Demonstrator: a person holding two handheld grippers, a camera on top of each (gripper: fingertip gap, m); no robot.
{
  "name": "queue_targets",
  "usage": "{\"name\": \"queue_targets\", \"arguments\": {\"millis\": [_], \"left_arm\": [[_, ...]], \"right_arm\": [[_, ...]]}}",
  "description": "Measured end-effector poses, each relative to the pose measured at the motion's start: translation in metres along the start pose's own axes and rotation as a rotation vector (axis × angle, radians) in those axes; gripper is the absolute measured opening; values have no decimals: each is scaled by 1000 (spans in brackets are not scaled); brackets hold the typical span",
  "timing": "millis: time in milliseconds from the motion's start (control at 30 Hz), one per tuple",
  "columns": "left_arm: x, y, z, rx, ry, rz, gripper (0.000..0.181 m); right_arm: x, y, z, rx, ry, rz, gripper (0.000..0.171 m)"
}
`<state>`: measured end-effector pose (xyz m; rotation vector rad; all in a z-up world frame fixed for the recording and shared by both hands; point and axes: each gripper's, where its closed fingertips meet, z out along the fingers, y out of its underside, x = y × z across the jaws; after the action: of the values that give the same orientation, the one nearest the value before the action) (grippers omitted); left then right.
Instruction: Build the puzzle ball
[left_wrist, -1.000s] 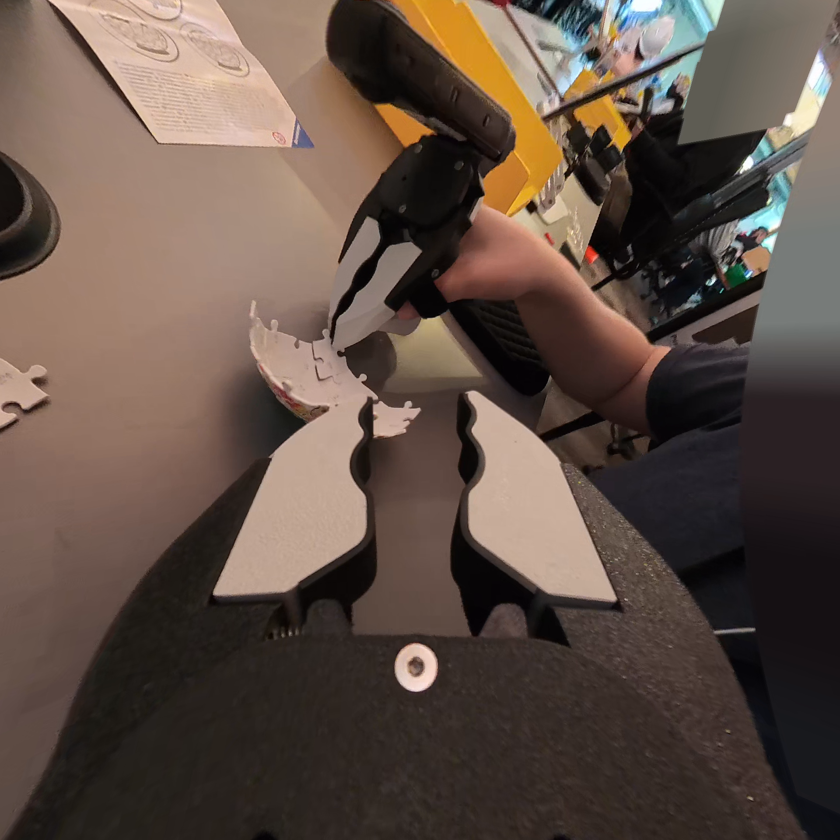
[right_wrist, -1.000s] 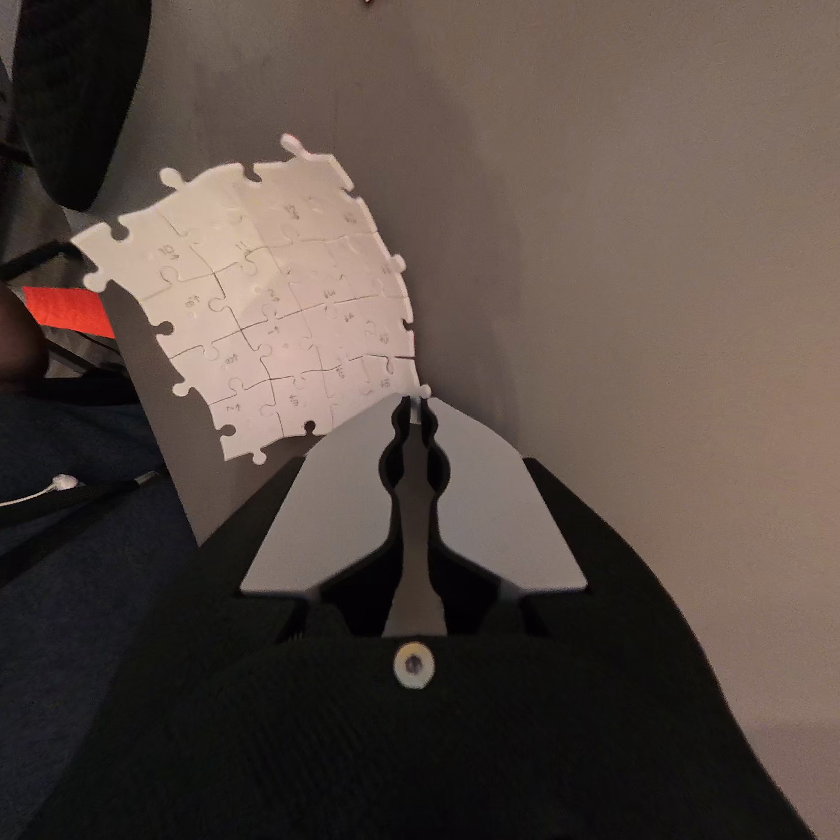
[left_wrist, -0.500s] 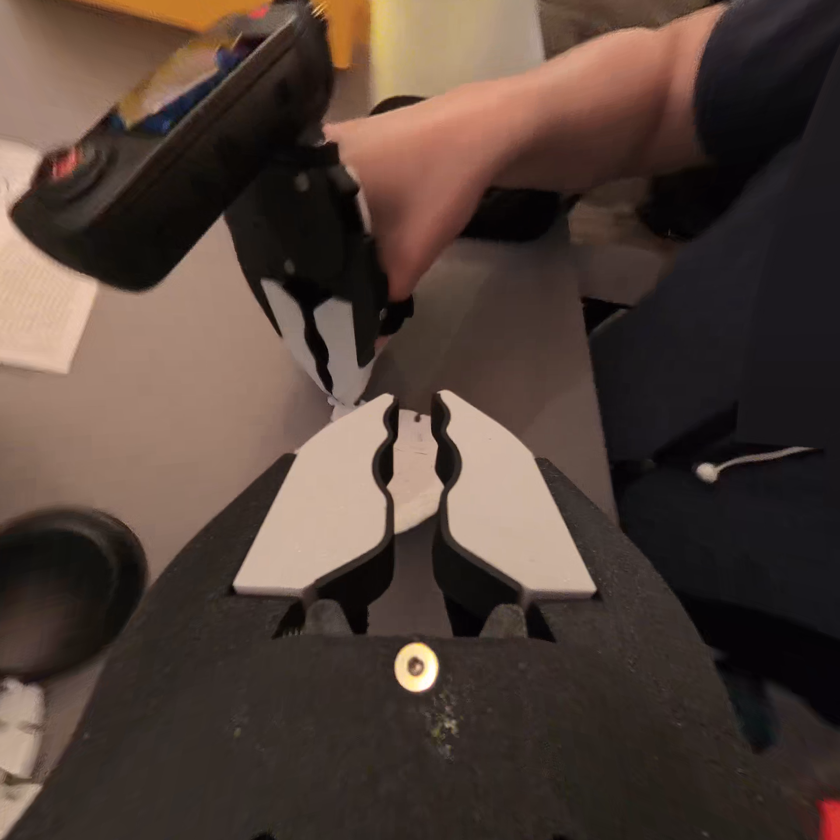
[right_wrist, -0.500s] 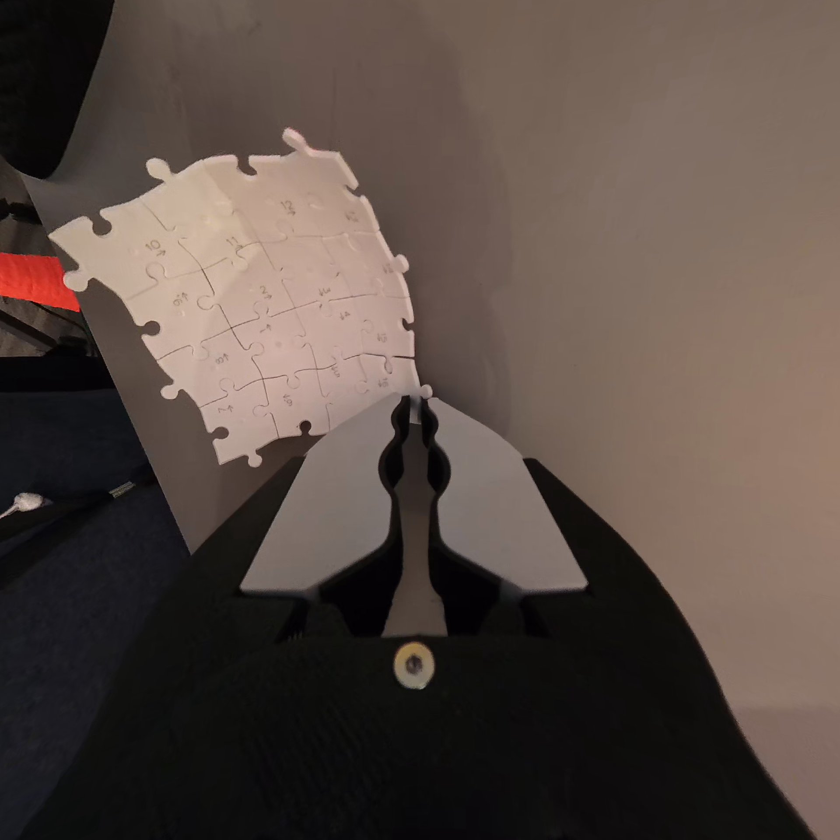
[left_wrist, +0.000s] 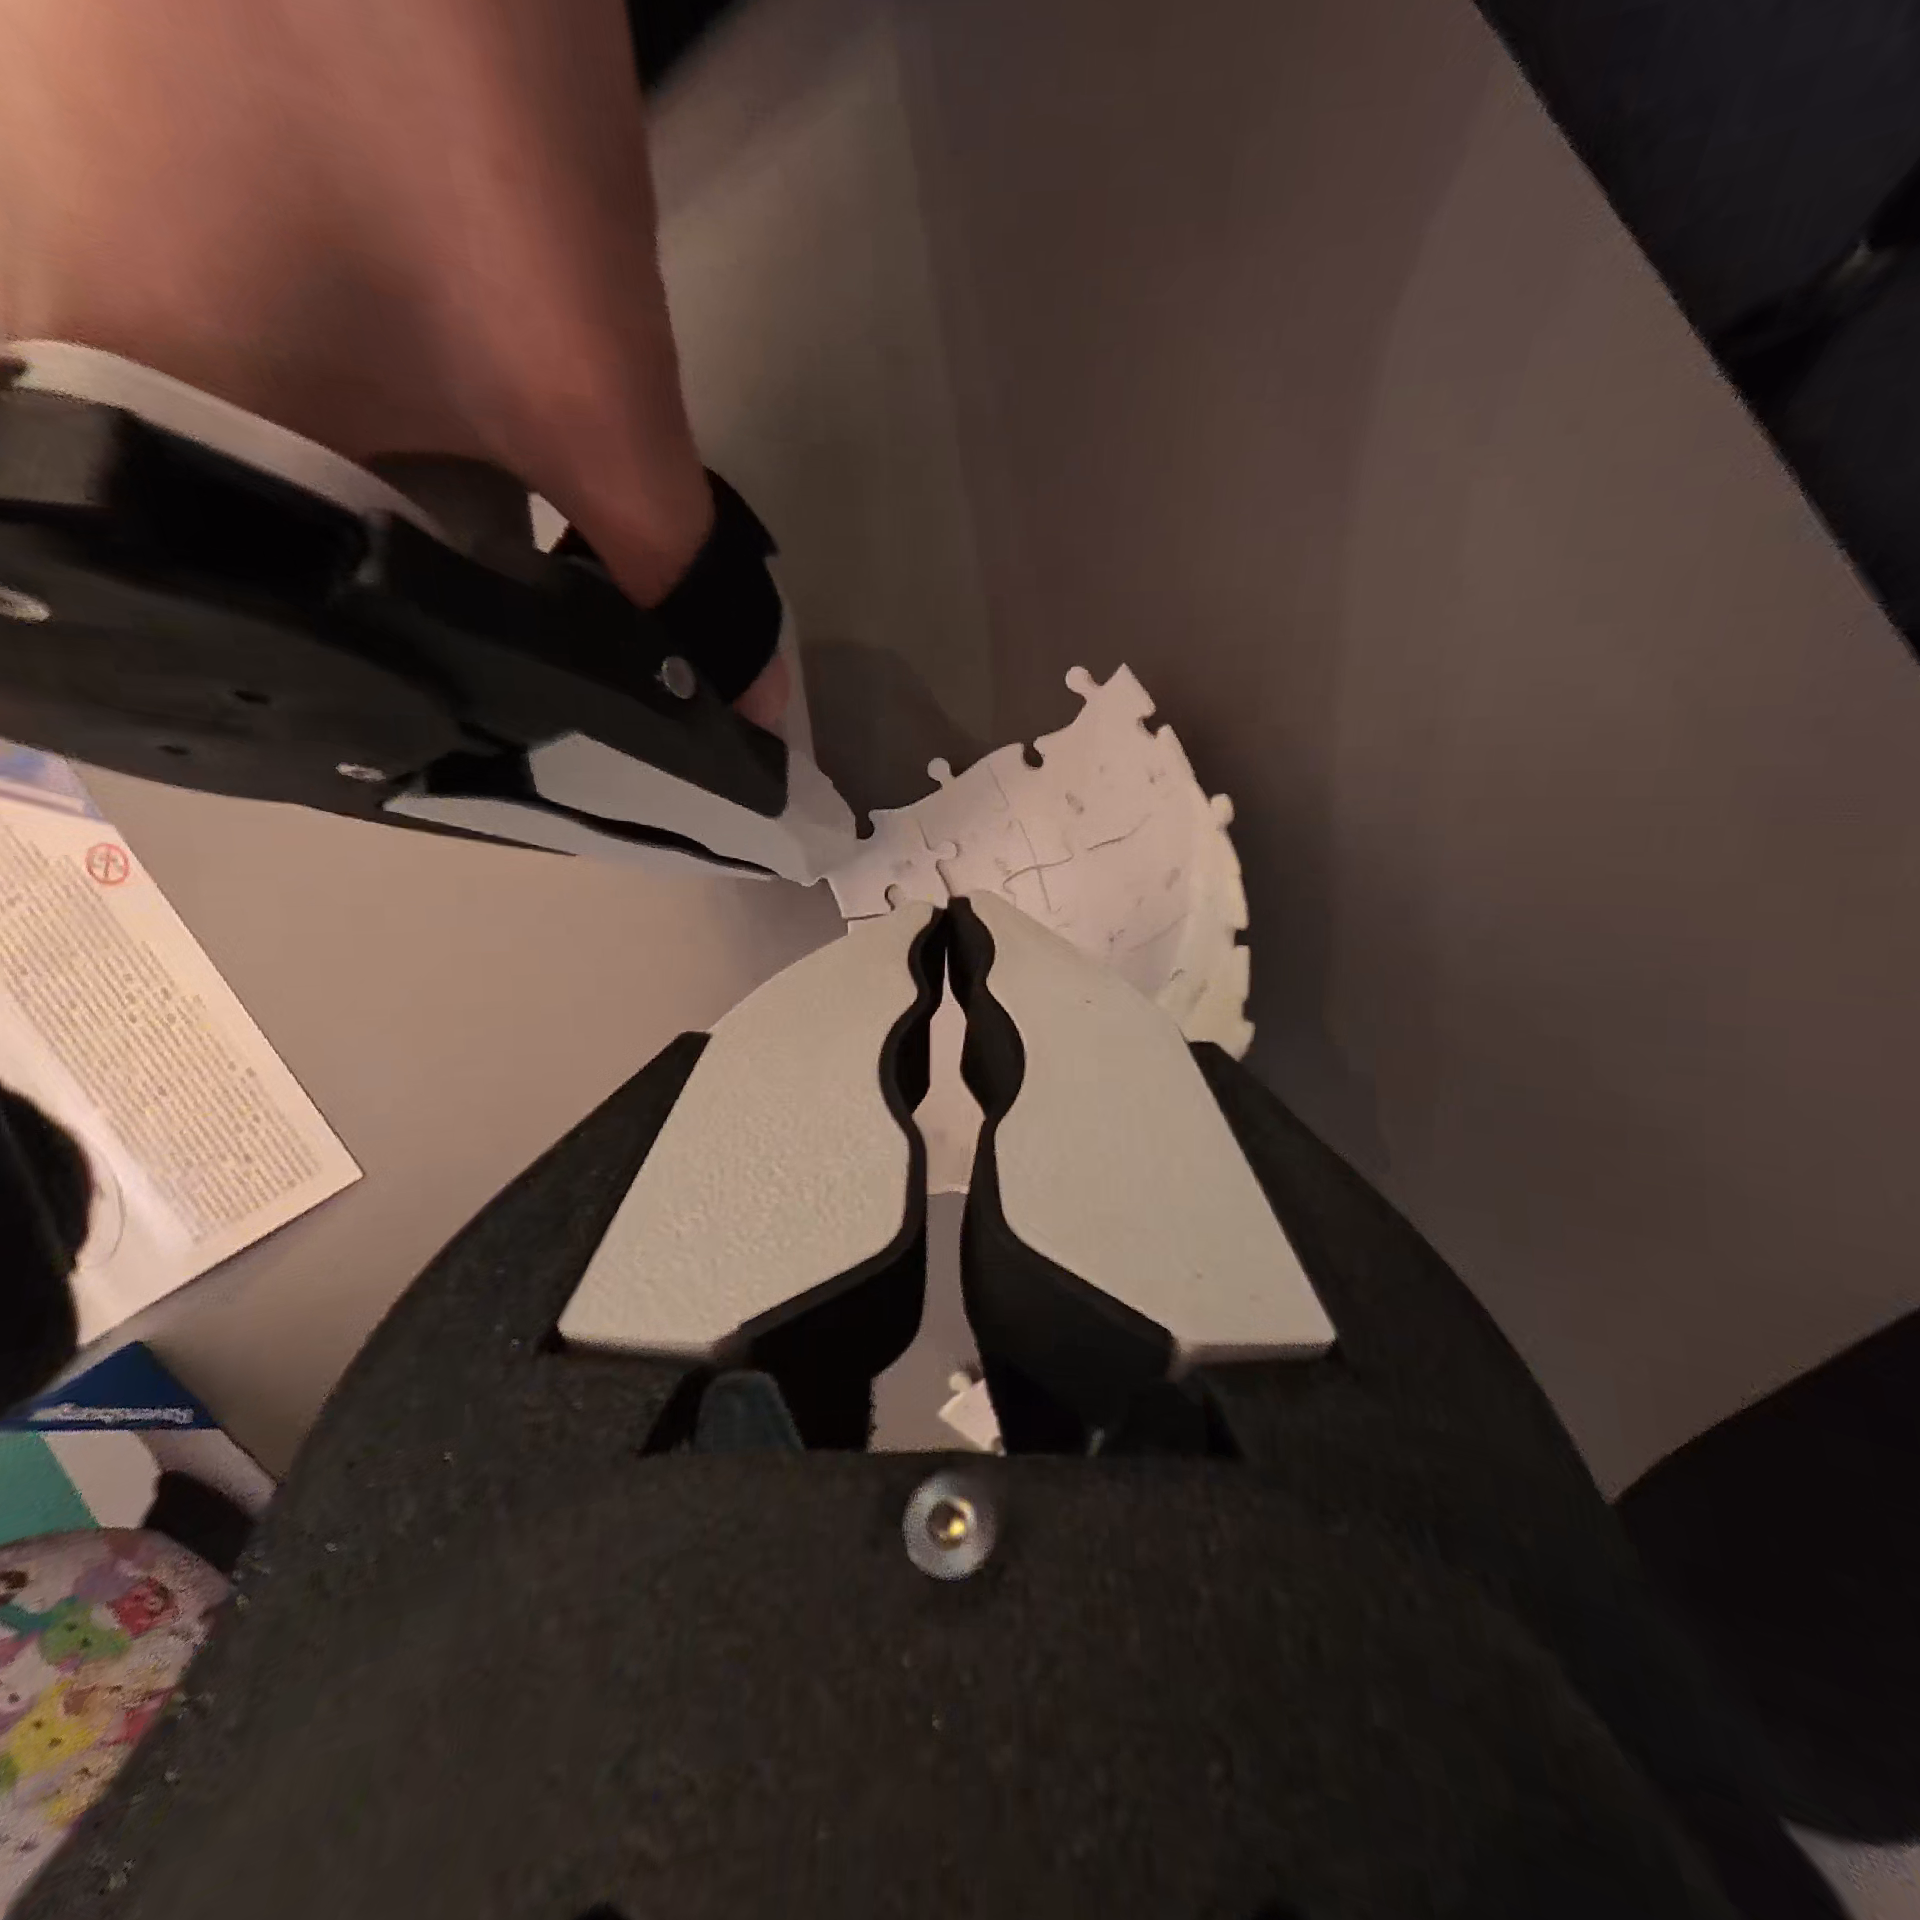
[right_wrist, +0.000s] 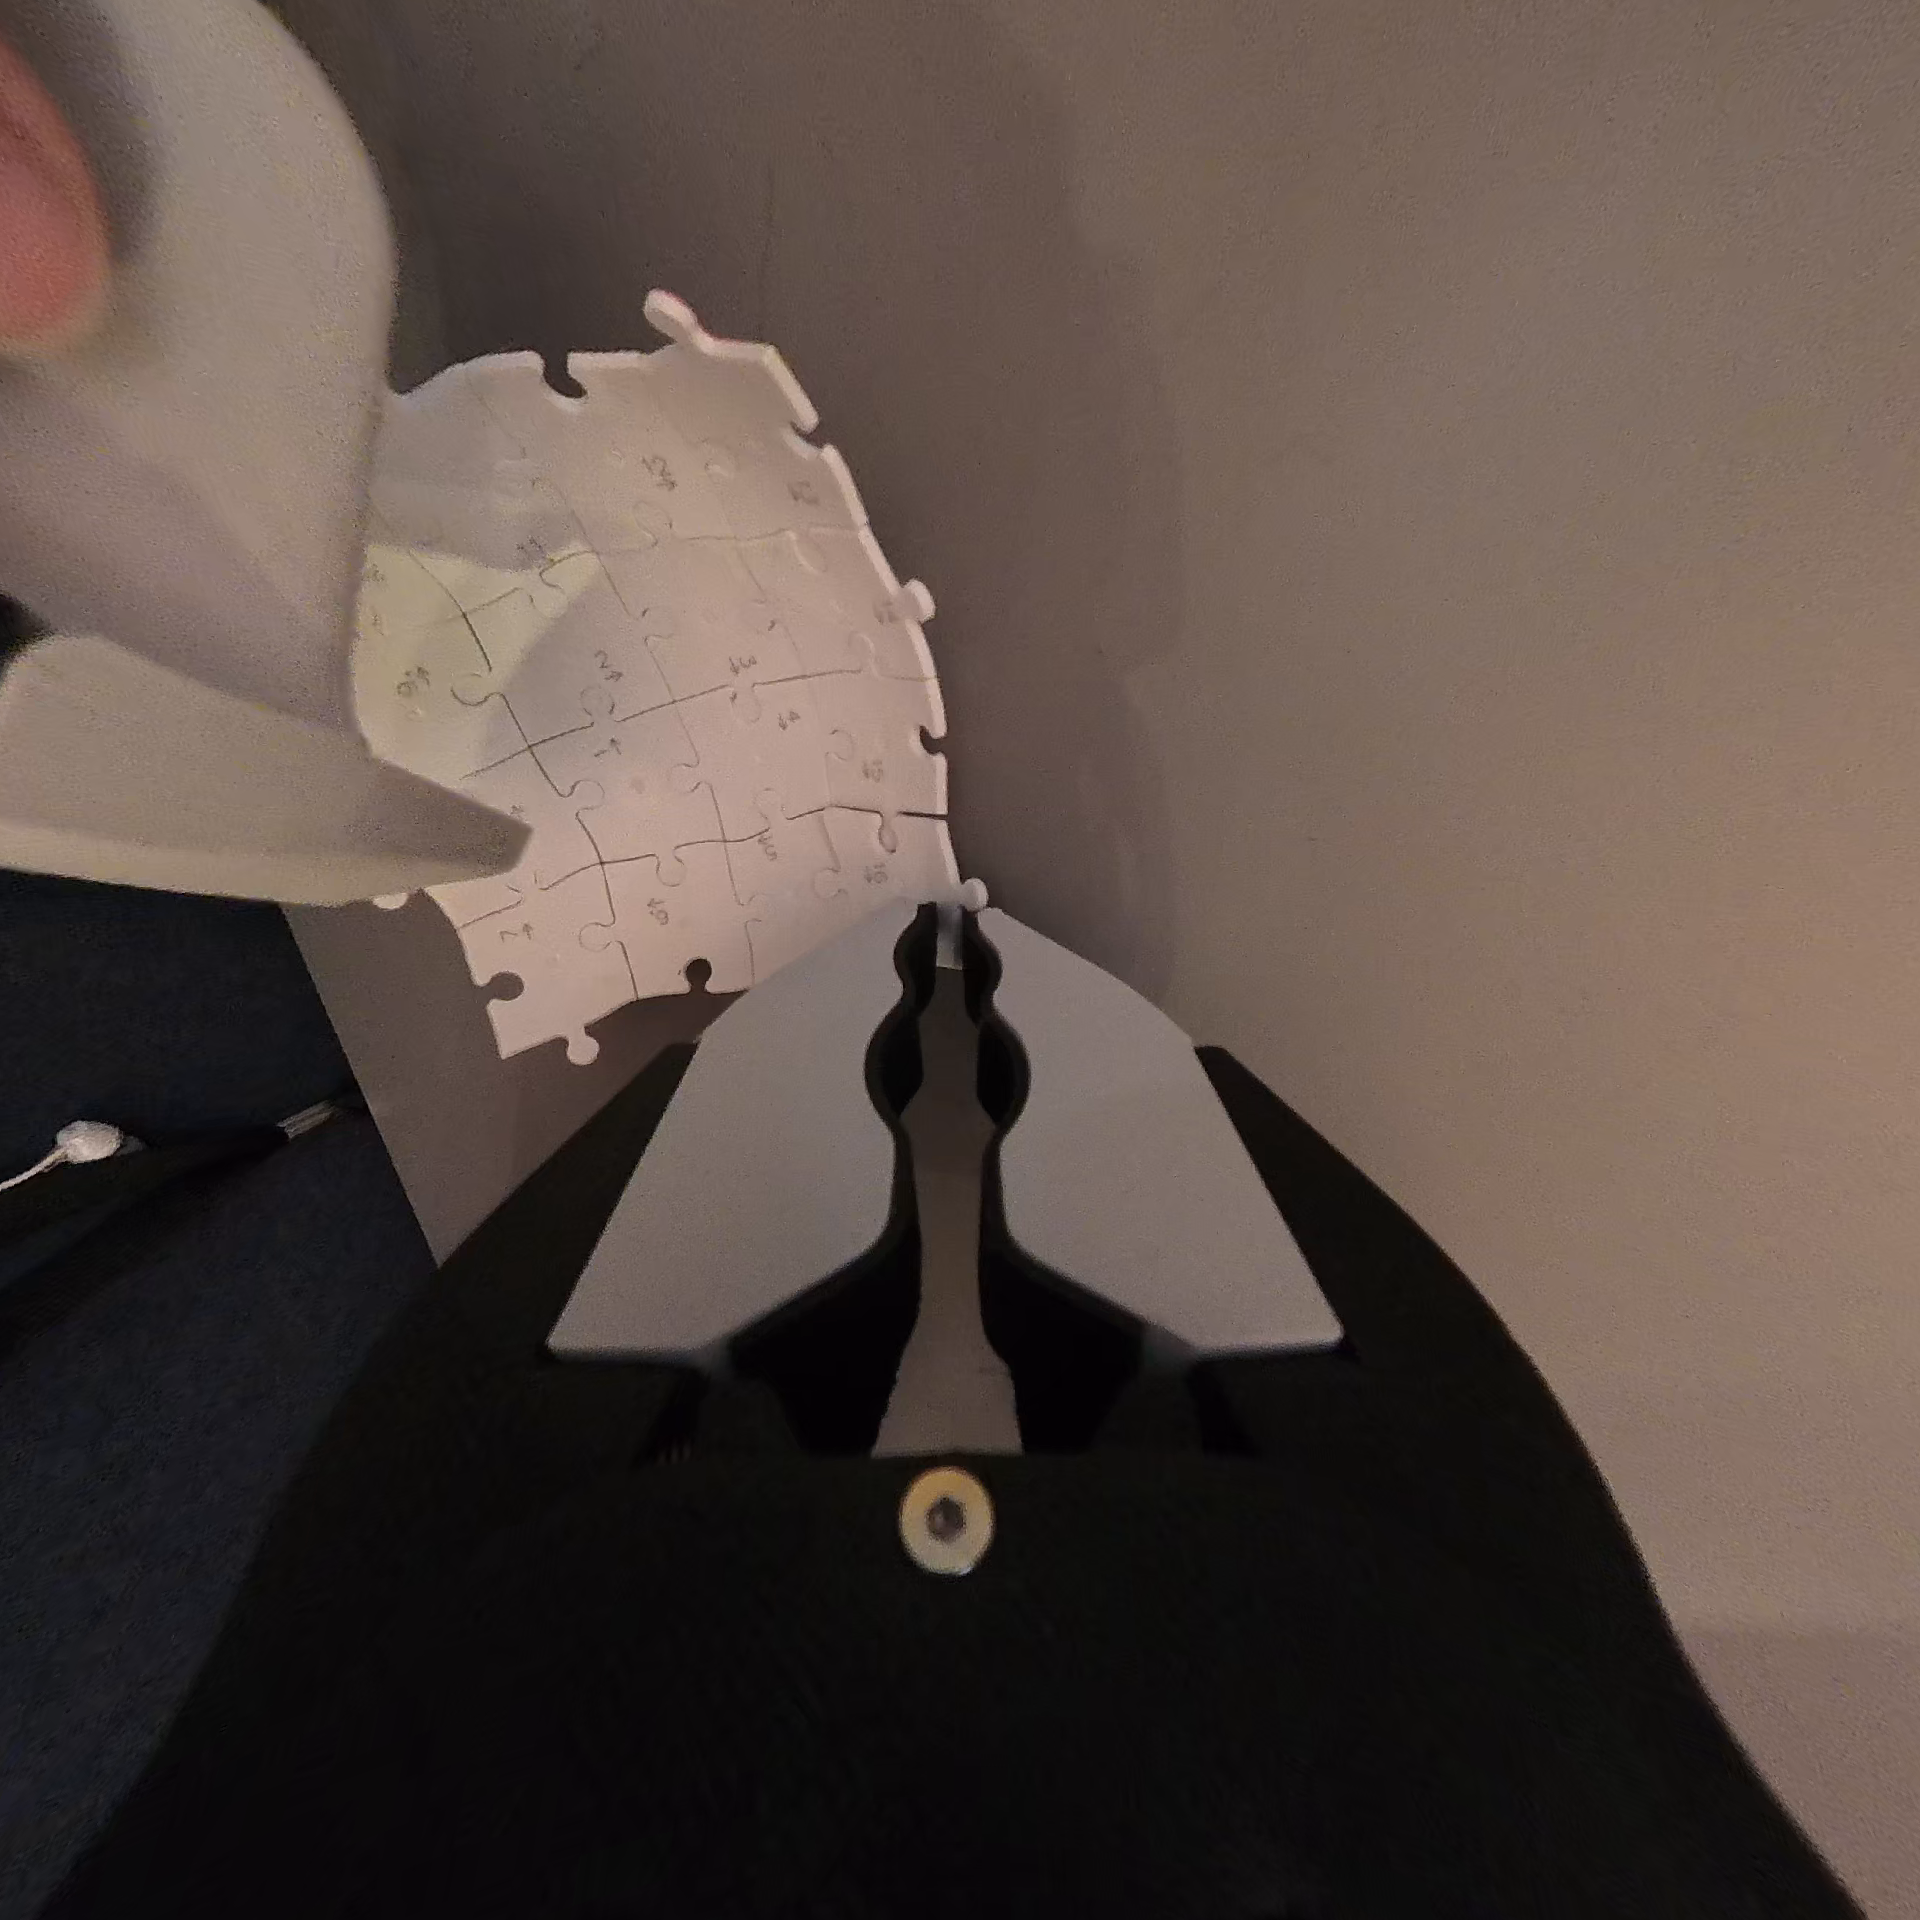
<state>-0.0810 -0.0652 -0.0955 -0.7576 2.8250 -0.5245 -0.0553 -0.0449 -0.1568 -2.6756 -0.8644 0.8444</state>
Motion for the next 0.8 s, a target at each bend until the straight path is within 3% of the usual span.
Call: {"name": "queue_targets", "arguments": {"millis": [367, 800], "left_arm": [[-1, 9, 25, -135, 102, 185, 0], [-1, 20, 41, -208, 99, 328, 0]], "right_arm": [[0, 0, 0, -12, 17, -17, 5], [0, 0, 0, -16, 9, -20, 6]]}}
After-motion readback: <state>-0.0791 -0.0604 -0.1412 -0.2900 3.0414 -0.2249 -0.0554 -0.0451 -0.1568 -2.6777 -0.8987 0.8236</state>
